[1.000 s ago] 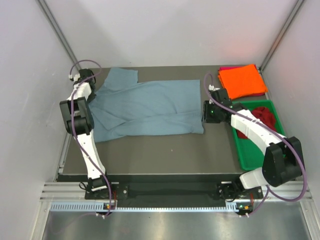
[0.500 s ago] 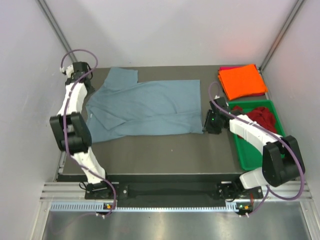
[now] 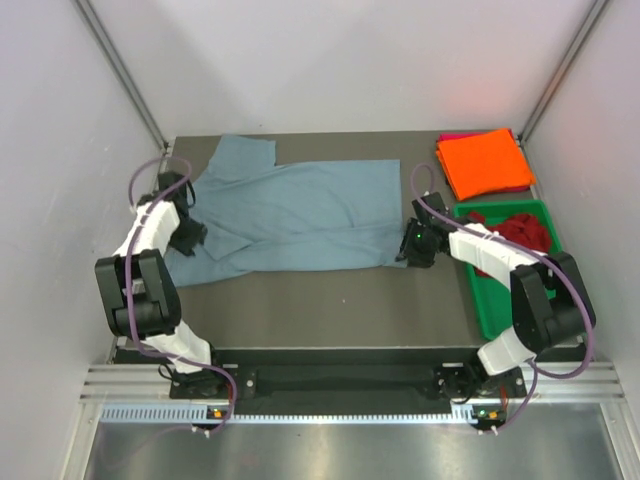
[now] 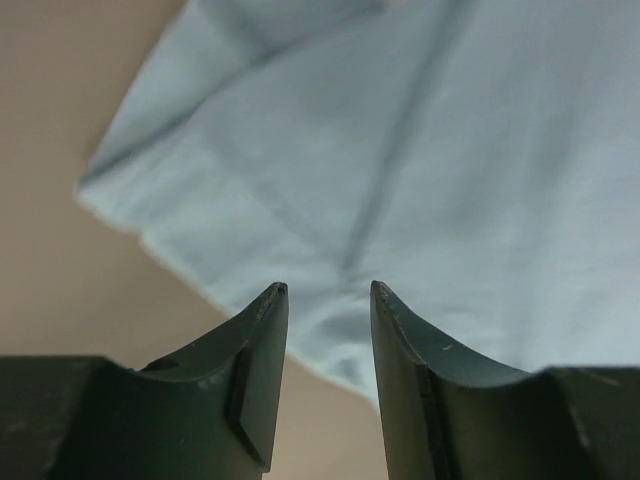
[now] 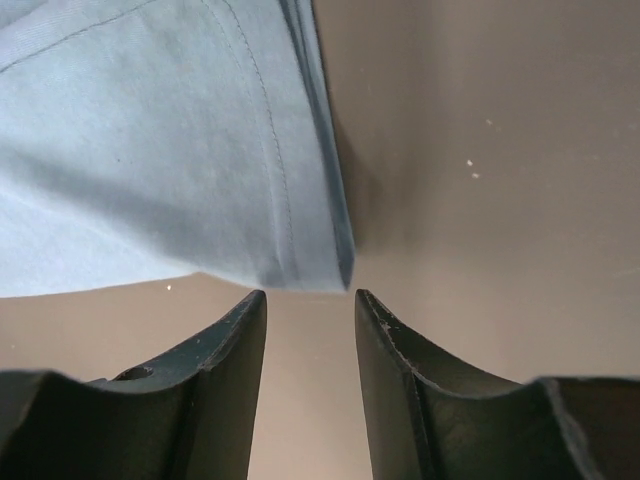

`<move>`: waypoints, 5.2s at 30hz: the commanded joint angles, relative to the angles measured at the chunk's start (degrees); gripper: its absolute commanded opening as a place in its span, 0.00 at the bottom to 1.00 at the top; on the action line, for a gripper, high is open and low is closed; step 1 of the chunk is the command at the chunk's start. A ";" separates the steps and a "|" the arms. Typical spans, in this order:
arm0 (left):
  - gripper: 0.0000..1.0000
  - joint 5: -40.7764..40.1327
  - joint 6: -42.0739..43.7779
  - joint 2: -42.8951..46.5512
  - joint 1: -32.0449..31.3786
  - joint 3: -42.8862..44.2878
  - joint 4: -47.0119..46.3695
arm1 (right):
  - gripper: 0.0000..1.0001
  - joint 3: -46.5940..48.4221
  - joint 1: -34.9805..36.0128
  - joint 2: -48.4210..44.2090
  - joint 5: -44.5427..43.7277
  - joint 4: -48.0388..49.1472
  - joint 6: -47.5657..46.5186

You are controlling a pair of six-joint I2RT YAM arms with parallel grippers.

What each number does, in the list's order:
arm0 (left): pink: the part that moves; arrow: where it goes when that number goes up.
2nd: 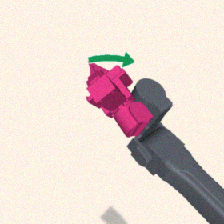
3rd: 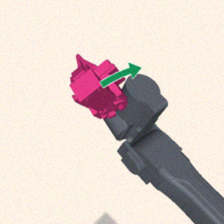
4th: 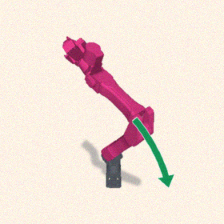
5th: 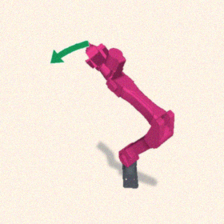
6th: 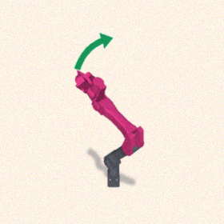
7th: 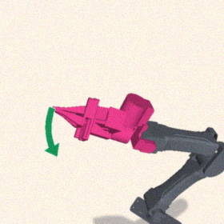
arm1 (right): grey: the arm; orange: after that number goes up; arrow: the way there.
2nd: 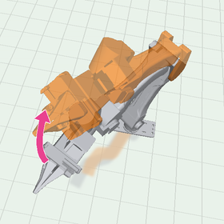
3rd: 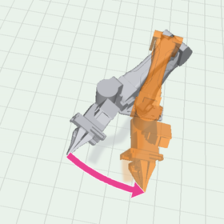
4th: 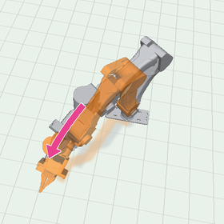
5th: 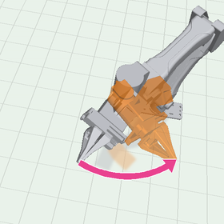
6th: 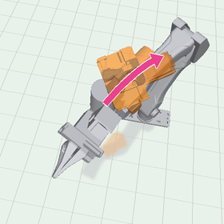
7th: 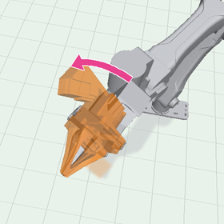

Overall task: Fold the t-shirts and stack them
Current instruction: Fold the tshirt

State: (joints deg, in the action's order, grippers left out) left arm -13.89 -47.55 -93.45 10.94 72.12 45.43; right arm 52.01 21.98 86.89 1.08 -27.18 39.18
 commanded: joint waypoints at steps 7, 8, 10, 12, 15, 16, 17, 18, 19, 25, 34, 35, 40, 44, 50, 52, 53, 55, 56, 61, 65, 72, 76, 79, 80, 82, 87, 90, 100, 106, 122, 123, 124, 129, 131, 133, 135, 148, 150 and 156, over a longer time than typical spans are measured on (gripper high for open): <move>0.44 -2.45 -9.05 4.77 -0.22 -9.71 3.35 | 0.41 0.11 0.87 3.19 -0.64 4.76 0.99; 0.44 -3.07 -9.40 5.03 -0.22 -11.11 2.74 | 0.41 0.11 0.96 3.63 -0.73 4.77 0.90; 0.44 -3.42 -10.28 5.56 -0.22 -13.13 1.77 | 0.41 0.11 1.05 4.51 -0.82 5.46 0.72; 0.43 -3.34 -10.02 5.73 -0.48 -14.37 0.37 | 0.41 0.11 1.14 4.95 -2.47 5.73 0.29; 0.41 -3.77 -9.84 5.03 -0.92 -15.95 -1.83 | 0.38 0.20 1.23 5.74 -2.93 6.26 -0.33; 0.41 -3.95 -9.84 4.68 -0.92 -16.48 -2.27 | 0.37 0.02 1.23 5.83 -3.10 6.17 -0.50; 0.40 -4.04 -9.76 4.59 -1.09 -16.83 -2.71 | 0.36 -0.06 1.23 5.83 -3.36 6.09 -0.68; 0.38 -4.39 -9.75 4.50 -1.27 -17.18 -3.24 | 0.32 -0.15 1.23 5.57 -4.06 6.00 -0.86; 0.37 -4.57 -10.02 4.42 -1.27 -18.06 -3.50 | 0.29 -0.50 1.23 5.13 -4.42 6.00 -1.03; 0.00 -6.58 -8.53 3.19 -1.27 -17.46 -4.83 | 0.00 -1.12 1.31 2.67 -7.49 4.51 -3.32; 0.00 -14.76 -7.21 5.99 -1.89 -16.48 -2.80 | 0.00 -1.91 1.23 -2.07 -9.43 2.66 -6.48; 0.00 -13.72 -6.95 6.35 -1.89 -16.31 -2.89 | 0.00 -2.00 1.23 -2.16 -9.26 2.57 -6.66; 0.29 -12.31 -12.99 8.63 -1.80 -14.98 2.02 | 0.00 -2.79 1.75 -2.69 -6.53 3.53 -6.31; 0.50 -8.44 -17.48 12.50 -1.71 -17.62 0.36 | 0.00 -3.84 2.19 -3.48 -5.92 4.24 -5.69; 0.50 -6.42 -23.46 12.59 -1.62 -18.41 0.02 | 0.00 -4.90 2.28 -3.66 -4.86 5.12 -5.69; 0.50 -4.58 -24.52 12.24 -1.71 -19.38 -0.95 | 0.00 -4.64 2.19 -3.57 -4.42 5.03 -5.60; 0.50 -4.13 -24.96 11.37 -1.62 -19.90 -1.91 | 0.00 -4.72 2.19 -3.75 -4.07 5.38 -5.60; 0.47 -2.90 -23.91 10.14 -1.80 -20.61 -4.11 | 0.00 -4.55 2.19 -4.19 -3.81 5.29 -5.60; 0.47 -3.07 -23.64 8.65 -1.80 -20.96 -4.38 | 0.00 -4.29 2.19 -4.36 -3.72 5.21 -5.78; 0.47 -4.91 -24.17 7.05 -1.80 -22.89 -6.66 | 0.00 -4.46 2.19 -5.15 -3.63 4.94 -6.22; 0.45 -5.35 -23.99 6.36 -1.80 -25.36 -9.83 | 0.00 -5.16 2.28 -5.77 -3.37 5.03 -6.13; 0.00 -9.92 -20.92 6.79 -1.80 -23.87 -9.84 | 0.00 -7.27 2.28 -7.18 -3.80 4.94 -6.22; 0.00 -14.05 -19.07 7.49 -1.80 -20.80 -6.15 | 0.00 -7.27 2.28 -7.26 -6.08 3.19 -7.27; 0.00 -17.22 -17.84 7.75 -1.80 -19.91 -2.55 | 0.00 -7.88 2.28 -8.58 -6.97 2.31 -7.89; 0.00 -17.57 -17.32 8.02 -1.80 -20.00 -1.41 | 0.00 -8.32 2.28 -9.28 -6.88 2.22 -7.89; 0.00 -18.62 -16.27 8.54 -1.80 -20.17 -0.96 | 0.00 -9.11 2.37 -10.16 -6.97 1.87 -8.24; 0.00 -21.44 -14.06 8.99 -1.80 -20.09 0.27 | 0.00 -11.58 2.37 -13.85 -10.05 0.11 -9.29; 0.00 -21.62 -13.27 8.63 -1.80 -20.70 0.71 | 0.00 -12.98 2.28 -16.22 -8.65 -0.07 -9.56; 0.36 -19.07 -8.88 11.36 -2.41 -16.32 3.87 | 0.15 -13.78 3.69 -17.90 -6.09 -0.94 -8.24; 0.37 -13.75 -0.47 14.34 -2.33 -10.16 2.75 | 0.31 -8.96 3.77 -19.39 -8.29 -7.53 -3.24; 0.41 8.61 10.55 11.01 -2.24 -15.25 -11.76 | 0.34 12.67 3.43 -0.25 -11.54 -8.50 1.78; 0.42 8.88 10.55 11.01 -2.24 -16.21 -12.03 | 0.34 13.46 3.25 0.64 -11.54 -8.59 1.87; 0.43 9.23 10.37 11.09 -2.24 -16.91 -12.47 | 0.34 14.51 3.16 1.34 -11.28 -8.77 1.87; 0.45 8.71 9.76 10.57 -2.33 -20.78 -14.75 | 0.36 15.14 3.16 3.72 -10.31 -6.84 2.04; 0.45 8.35 9.05 9.96 -2.33 -21.31 -15.19 | 0.36 14.88 3.16 4.16 -9.70 -6.14 1.61; 0.45 7.74 8.70 8.99 -2.24 -22.02 -15.72 | 0.36 14.18 3.25 4.25 -9.43 -5.69 1.43; 0.45 7.21 8.35 8.29 -2.24 -22.46 -16.07 | 0.36 13.47 3.16 4.25 -8.64 -4.64 1.43; 0.33 9.50 5.54 7.14 -2.33 -22.81 -19.94 | 0.41 16.54 3.16 10.31 -10.48 -8.23 9.24; 0.29 9.23 5.54 7.05 -2.50 -22.11 -19.42 | 0.41 16.72 3.16 11.02 -10.40 -8.59 11.09; 0.08 8.18 5.80 7.84 -2.59 -20.70 -18.10 | 0.41 17.07 2.72 13.48 -10.92 -9.47 15.31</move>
State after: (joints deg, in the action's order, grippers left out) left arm -5.19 -41.69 -85.91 8.60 48.86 28.14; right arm 66.02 25.02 99.46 -8.16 -35.53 50.85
